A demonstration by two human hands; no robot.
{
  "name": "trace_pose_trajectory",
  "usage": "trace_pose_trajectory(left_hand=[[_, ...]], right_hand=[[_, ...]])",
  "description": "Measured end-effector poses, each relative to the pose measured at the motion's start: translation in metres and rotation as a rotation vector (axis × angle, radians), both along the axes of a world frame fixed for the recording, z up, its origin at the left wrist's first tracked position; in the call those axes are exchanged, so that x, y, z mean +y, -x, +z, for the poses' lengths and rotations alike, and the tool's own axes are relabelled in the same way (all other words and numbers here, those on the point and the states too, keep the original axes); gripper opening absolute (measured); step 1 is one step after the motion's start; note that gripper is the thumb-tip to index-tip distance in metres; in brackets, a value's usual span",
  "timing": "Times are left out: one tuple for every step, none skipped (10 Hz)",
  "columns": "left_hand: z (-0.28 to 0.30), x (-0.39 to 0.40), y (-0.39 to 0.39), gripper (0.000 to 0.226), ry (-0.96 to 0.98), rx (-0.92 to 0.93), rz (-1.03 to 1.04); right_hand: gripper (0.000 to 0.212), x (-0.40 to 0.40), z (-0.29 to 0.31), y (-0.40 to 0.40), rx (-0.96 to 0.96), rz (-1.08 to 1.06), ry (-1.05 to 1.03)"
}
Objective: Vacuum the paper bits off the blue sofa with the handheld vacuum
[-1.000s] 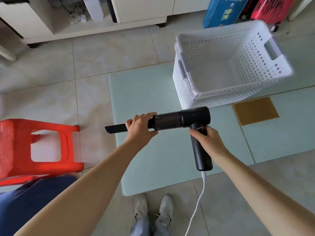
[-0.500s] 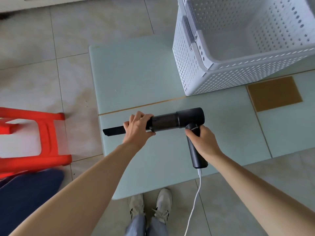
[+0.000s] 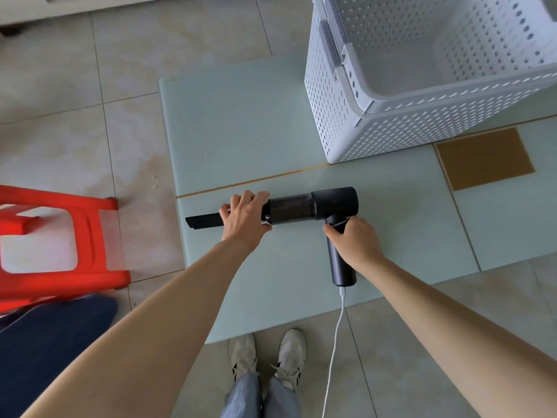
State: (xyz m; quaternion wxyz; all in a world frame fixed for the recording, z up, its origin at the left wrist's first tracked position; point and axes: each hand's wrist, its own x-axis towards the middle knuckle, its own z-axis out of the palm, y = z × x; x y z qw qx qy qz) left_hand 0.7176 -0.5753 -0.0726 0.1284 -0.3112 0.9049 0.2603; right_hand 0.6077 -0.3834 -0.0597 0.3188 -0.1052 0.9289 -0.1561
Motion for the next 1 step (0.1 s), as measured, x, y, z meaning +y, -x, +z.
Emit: trace_pose_trajectory(left_hand=[[0.0118, -0.0024, -0.0039, 0.08, 0.025, -0.03, -0.016]], right_hand=[[0.039, 0.0051, 0.0177, 0.003, -0.019, -0.018, -0.033]])
